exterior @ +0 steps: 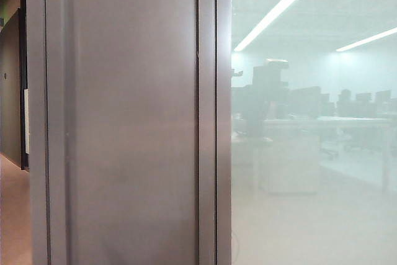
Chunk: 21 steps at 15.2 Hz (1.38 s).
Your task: Raise the arm to find the leftmost switch on the wall and turn off the lights.
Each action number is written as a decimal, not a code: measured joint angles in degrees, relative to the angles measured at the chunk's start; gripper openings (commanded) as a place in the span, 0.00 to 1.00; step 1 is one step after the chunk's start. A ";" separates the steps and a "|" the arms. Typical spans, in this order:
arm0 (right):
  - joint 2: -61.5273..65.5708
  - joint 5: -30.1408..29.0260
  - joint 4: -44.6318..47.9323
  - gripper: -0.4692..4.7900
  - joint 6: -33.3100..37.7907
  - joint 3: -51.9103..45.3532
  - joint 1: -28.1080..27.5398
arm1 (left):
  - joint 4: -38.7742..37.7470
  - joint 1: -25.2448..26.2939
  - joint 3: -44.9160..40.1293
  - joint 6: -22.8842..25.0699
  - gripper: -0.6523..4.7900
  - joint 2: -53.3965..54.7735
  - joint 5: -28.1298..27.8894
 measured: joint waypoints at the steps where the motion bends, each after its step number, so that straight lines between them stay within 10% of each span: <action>1: -0.02 0.00 0.02 0.09 0.00 0.00 0.00 | 0.00 0.00 0.00 0.00 0.11 0.00 0.00; 11: 0.00 0.02 0.11 0.09 0.00 0.00 0.00 | 1.05 0.00 -0.02 0.00 0.11 0.00 0.00; 17: 0.00 2.19 22.23 0.09 -0.22 0.79 0.00 | 25.57 0.00 1.18 -1.75 0.11 0.00 1.05; 21: 0.76 8.72 25.79 0.09 -0.24 11.54 0.00 | 27.63 0.00 12.79 -2.29 0.11 0.22 -0.20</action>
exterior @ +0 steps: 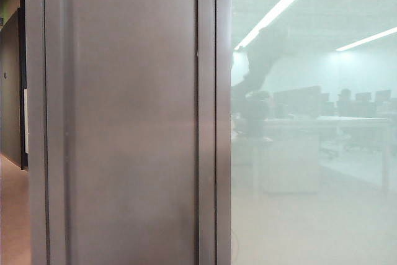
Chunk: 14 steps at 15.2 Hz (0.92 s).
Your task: Raise the arm to find the leftmost switch on the wall and turn off the lights.
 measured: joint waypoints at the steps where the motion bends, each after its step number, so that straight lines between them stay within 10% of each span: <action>1: 1.51 1.75 -0.04 0.09 0.00 2.95 0.00 | -0.66 0.00 2.99 0.68 0.11 0.96 -1.66; 14: 43.95 1.14 2.12 0.09 -0.13 49.00 -0.02 | 11.82 0.00 42.53 3.63 0.11 46.77 -1.25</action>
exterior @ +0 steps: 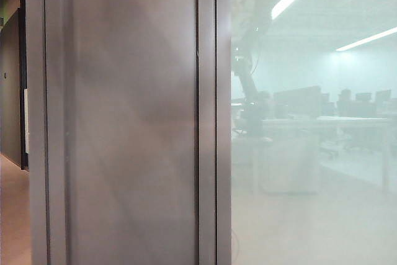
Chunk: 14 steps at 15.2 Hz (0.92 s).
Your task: Raise the arm to find the leftmost switch on the wall and turn off the lights.
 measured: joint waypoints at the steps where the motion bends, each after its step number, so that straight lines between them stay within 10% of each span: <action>1: 3.34 0.00 0.42 0.09 -1.16 4.24 -0.02 | 2.05 0.00 1.66 0.00 0.11 3.13 0.00; 6: 15.47 -8.94 -3.65 0.09 -5.49 17.90 -0.26 | 2.03 0.00 7.34 -0.04 0.11 11.96 0.17; 14: 20.15 -48.85 1.22 0.09 -0.20 19.21 2.43 | 1.84 0.00 7.34 -0.04 0.11 12.07 2.93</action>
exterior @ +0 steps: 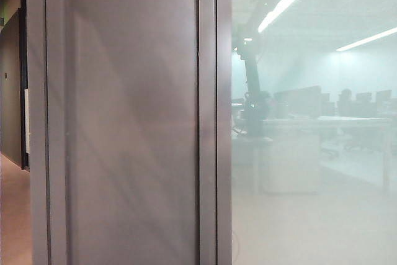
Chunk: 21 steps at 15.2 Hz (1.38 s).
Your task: Raise the arm to find the leftmost switch on the wall and turn off the lights.
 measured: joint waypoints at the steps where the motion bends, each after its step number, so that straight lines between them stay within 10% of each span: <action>1: 0.02 -3.30 0.02 0.09 0.50 0.00 0.02 | 0.00 0.00 0.00 0.00 0.11 0.00 0.02; 5: 0.02 -13.40 0.07 0.09 1.90 0.00 0.02 | -0.04 -0.02 0.00 -0.85 0.11 -0.11 3.93; 12: 0.04 -13.70 0.04 0.09 3.02 0.00 0.02 | 5.90 -3.72 0.46 -19.89 0.11 1.55 24.04; 21: 0.04 -13.75 0.00 0.09 4.33 -0.02 0.00 | -9.70 -7.45 26.75 -18.32 0.11 14.47 24.20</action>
